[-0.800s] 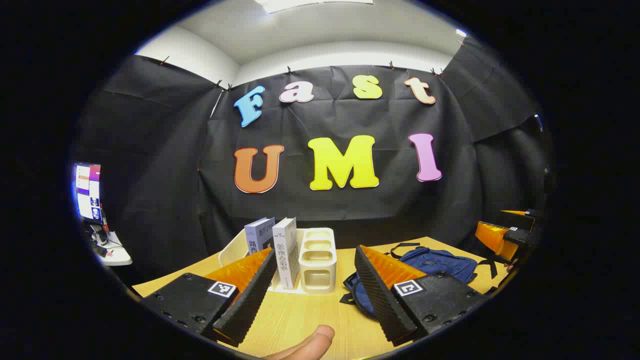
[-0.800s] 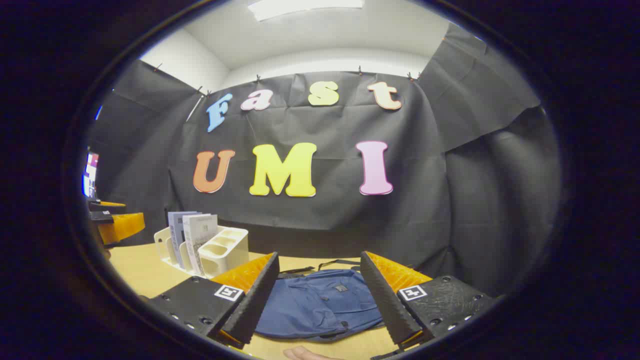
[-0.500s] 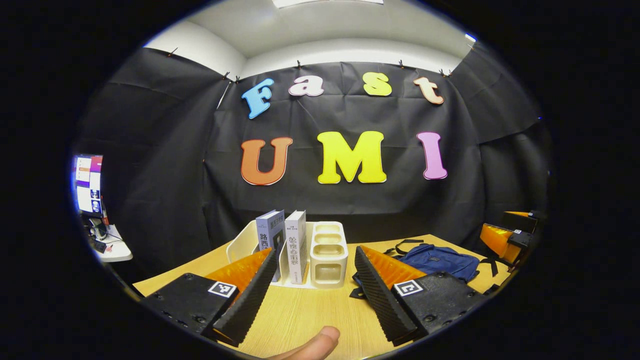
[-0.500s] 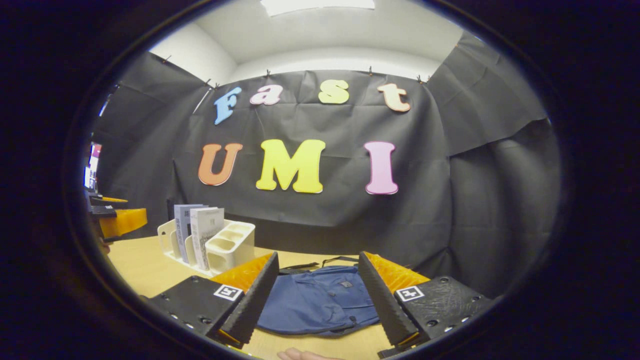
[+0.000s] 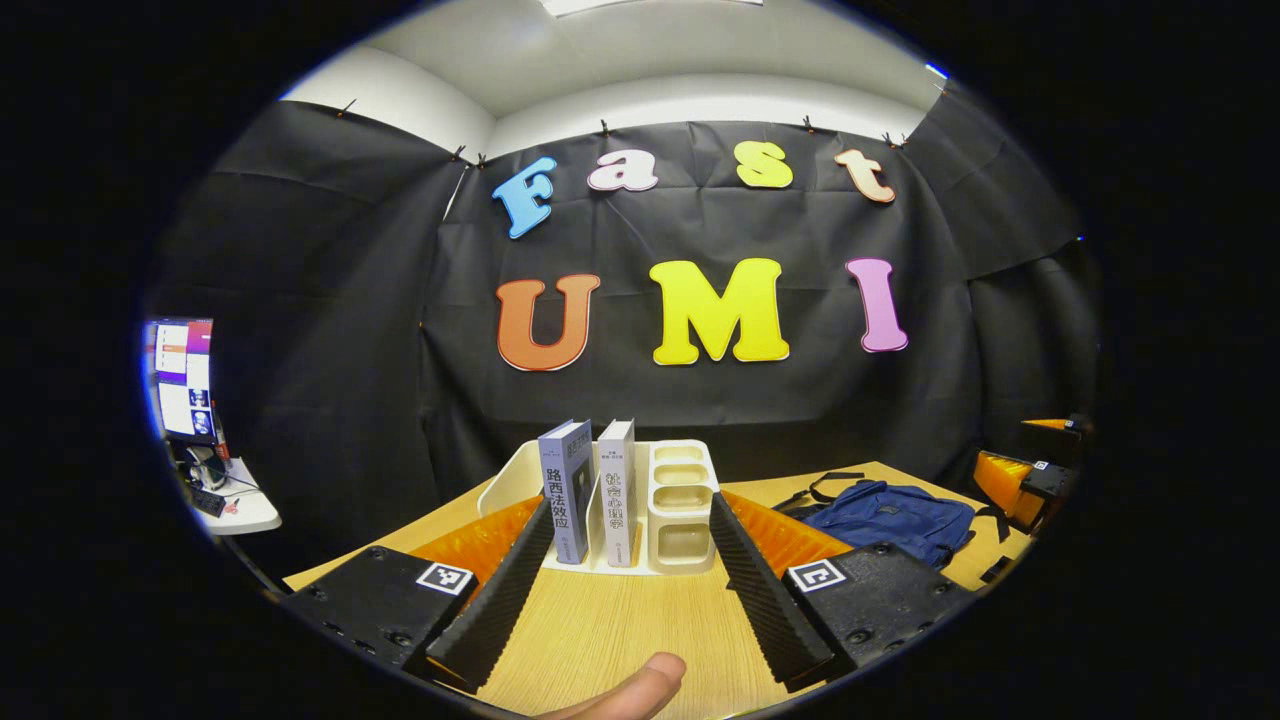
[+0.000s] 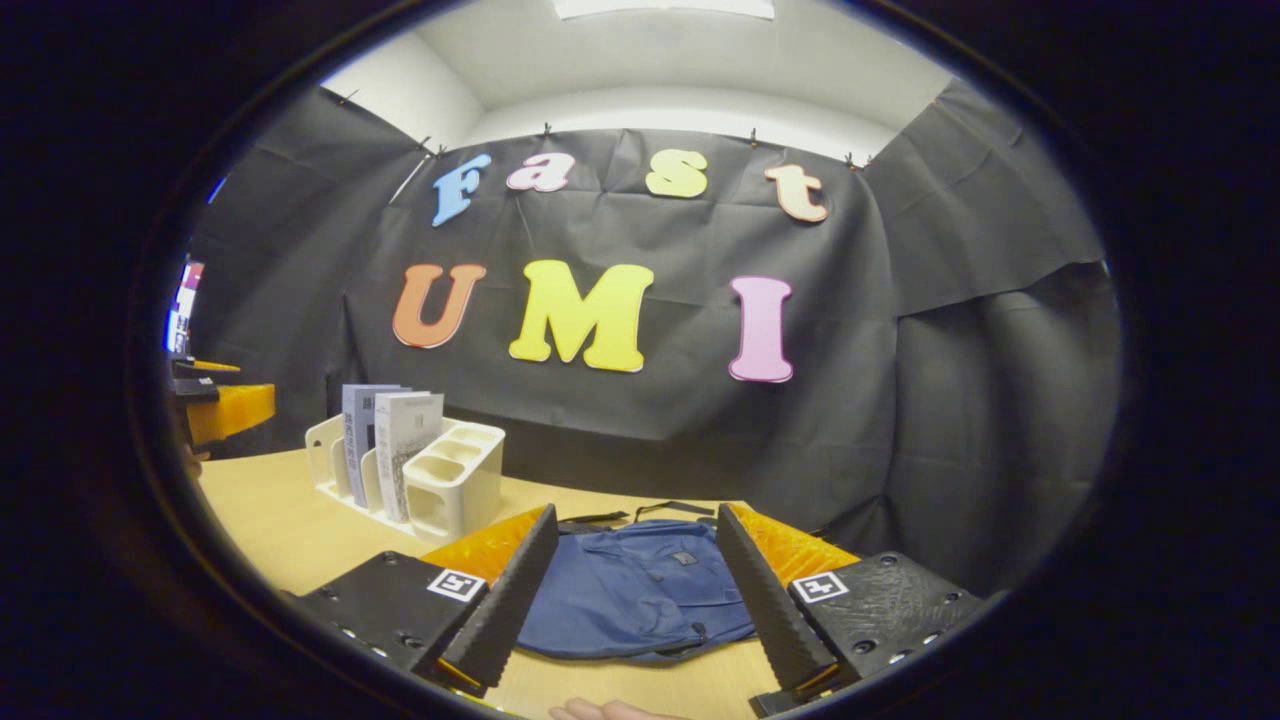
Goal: Open the schoolbag, grab two books from the bookshelf and put them into the schoolbag.
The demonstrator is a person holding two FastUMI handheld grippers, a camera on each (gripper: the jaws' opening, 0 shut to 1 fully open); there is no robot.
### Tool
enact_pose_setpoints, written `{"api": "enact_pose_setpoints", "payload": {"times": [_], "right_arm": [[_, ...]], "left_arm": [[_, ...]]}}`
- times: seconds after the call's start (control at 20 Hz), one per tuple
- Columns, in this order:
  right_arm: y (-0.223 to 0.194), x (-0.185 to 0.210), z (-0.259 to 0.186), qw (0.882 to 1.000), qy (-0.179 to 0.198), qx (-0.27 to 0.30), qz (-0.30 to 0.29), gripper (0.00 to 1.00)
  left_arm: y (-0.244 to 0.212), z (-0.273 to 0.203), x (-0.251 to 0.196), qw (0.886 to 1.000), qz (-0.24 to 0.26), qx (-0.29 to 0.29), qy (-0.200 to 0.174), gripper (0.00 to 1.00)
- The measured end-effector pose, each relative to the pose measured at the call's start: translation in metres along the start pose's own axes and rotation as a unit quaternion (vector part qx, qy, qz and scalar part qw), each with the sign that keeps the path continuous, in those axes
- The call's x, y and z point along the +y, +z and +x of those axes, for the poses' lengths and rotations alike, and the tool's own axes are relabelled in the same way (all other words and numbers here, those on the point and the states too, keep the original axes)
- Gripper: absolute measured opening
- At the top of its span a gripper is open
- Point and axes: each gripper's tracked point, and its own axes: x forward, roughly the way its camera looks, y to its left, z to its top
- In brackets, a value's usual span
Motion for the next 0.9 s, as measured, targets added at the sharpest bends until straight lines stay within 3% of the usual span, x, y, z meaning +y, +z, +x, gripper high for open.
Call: {"api": "enact_pose_setpoints", "payload": {"times": [0.3,0.45,0.6,0.9], "right_arm": [[-0.02,0.027,0.013,0.999,0.015,0.032,-0.014,0.95],[-0.035,0.056,0.025,0.998,0.034,0.048,-0.034,0.94],[-0.059,0.087,0.04,0.995,0.055,0.075,-0.044,0.98],[-0.112,0.146,0.067,0.985,0.073,0.137,-0.081,0.96]], "left_arm": [[0.005,-0.005,0.006,1.0,-0.005,-0.009,-0.002,0.98],[0.005,-0.003,0.013,1.0,-0.004,-0.006,0.005,0.98],[0.001,-0.001,0.027,1.0,0.0,-0.002,0.017,0.98],[-0.007,0.008,0.042,0.999,-0.017,0.014,0.025,0.98]]}}
